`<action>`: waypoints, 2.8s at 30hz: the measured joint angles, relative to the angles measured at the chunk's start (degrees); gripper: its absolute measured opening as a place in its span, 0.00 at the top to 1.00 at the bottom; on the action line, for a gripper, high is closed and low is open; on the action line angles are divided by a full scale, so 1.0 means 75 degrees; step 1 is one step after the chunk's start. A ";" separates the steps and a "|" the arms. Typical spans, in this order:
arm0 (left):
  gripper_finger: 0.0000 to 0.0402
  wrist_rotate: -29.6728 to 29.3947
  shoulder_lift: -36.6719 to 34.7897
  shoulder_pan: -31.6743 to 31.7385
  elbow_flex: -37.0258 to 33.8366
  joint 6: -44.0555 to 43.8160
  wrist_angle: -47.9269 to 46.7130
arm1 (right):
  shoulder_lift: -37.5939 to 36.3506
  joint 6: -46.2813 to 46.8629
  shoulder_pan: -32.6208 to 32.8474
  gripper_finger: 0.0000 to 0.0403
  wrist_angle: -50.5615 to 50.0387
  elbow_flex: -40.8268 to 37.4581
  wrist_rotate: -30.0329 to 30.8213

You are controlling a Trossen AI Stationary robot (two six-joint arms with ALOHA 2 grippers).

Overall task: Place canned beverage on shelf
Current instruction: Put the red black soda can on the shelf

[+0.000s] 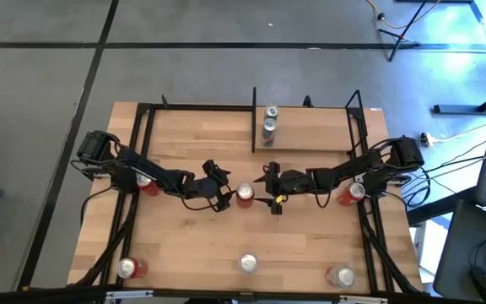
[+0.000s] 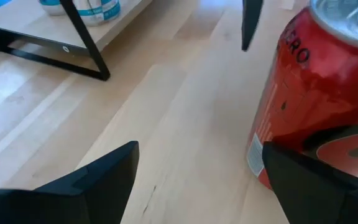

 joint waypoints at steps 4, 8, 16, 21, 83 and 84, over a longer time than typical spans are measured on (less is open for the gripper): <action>0.17 0.0035 -0.0291 -0.0084 0.0000 -0.0021 -0.0705 | -0.0484 0.0273 -0.0006 0.26 -0.0578 0.0003 -0.0215; 0.17 -0.0085 -0.0676 -0.0224 0.0003 0.0023 -0.1099 | -0.0763 0.0667 -0.0006 0.26 -0.0468 0.0012 -0.0981; 0.17 -0.0188 -0.0734 -0.0434 0.0003 0.0040 -0.1054 | 0.0122 0.0700 -0.0009 0.26 0.1685 0.0012 -0.1075; 0.17 -0.0179 -0.0734 -0.0489 -0.0003 0.0215 -0.0814 | 0.0850 0.0793 -0.0012 0.26 0.2732 0.0012 -0.1276; 0.17 0.0249 -0.0726 -0.0486 0.0010 0.0241 -0.0808 | 0.1343 0.0283 -0.0017 0.31 0.2493 0.0693 -0.1292; 0.17 0.0258 -0.0726 -0.0486 0.0003 0.0238 -0.0814 | 0.1036 0.0212 -0.0017 0.31 0.2209 0.0629 -0.1161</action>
